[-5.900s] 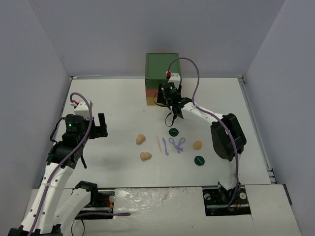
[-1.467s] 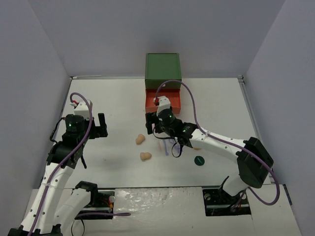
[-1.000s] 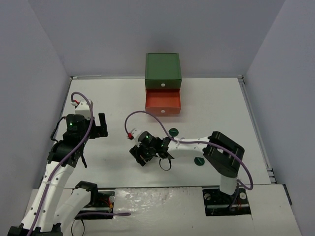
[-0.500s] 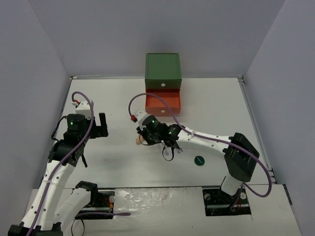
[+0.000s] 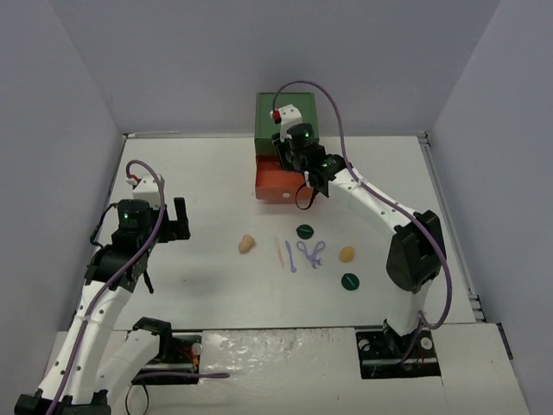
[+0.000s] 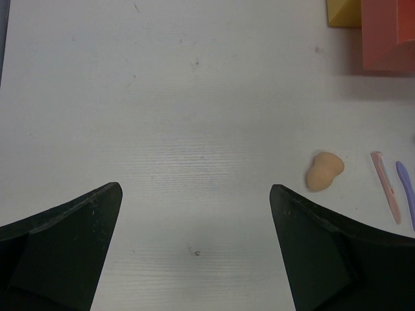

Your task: Organize the makeup

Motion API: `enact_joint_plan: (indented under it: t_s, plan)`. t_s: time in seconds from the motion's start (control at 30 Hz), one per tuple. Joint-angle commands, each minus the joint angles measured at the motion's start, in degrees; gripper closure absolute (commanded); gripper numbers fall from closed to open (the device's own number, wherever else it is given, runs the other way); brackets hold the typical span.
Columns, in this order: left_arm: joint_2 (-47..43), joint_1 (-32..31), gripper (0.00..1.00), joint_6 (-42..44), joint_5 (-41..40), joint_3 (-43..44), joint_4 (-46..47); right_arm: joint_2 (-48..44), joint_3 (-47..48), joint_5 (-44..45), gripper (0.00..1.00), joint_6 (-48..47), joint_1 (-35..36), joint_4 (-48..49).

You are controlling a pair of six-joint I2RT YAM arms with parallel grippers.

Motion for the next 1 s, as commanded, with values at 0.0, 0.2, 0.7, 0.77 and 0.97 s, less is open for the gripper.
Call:
enact_joint_plan:
  t_s: [0.0,0.2,0.7,0.77,0.97]
  plan:
    - [0.01,0.33,0.03,-0.43,-0.20,2.50,2.55,5.26,5.94,-1.74,0.68,-1.04,-0.66,1.37]
    - [0.01,0.33,0.03,-0.44,0.08,2.50,2.64,6.47,8.16,-2.84,0.41,-1.00,-0.63,1.20]
    - [-0.26,0.33,0.03,-0.45,0.00,2.57,2.57,-3.06,-2.74,-15.63,0.07,-7.86,7.42,0.45]
    - [-0.18,0.33,0.03,-0.44,-0.02,2.58,2.55,-3.06,-5.45,-17.71,0.05,-9.72,10.31,0.32]
    - [-0.43,0.33,0.03,-0.45,-0.39,2.50,2.64,1.30,-9.93,-23.13,0.01,-10.67,13.66,0.43]
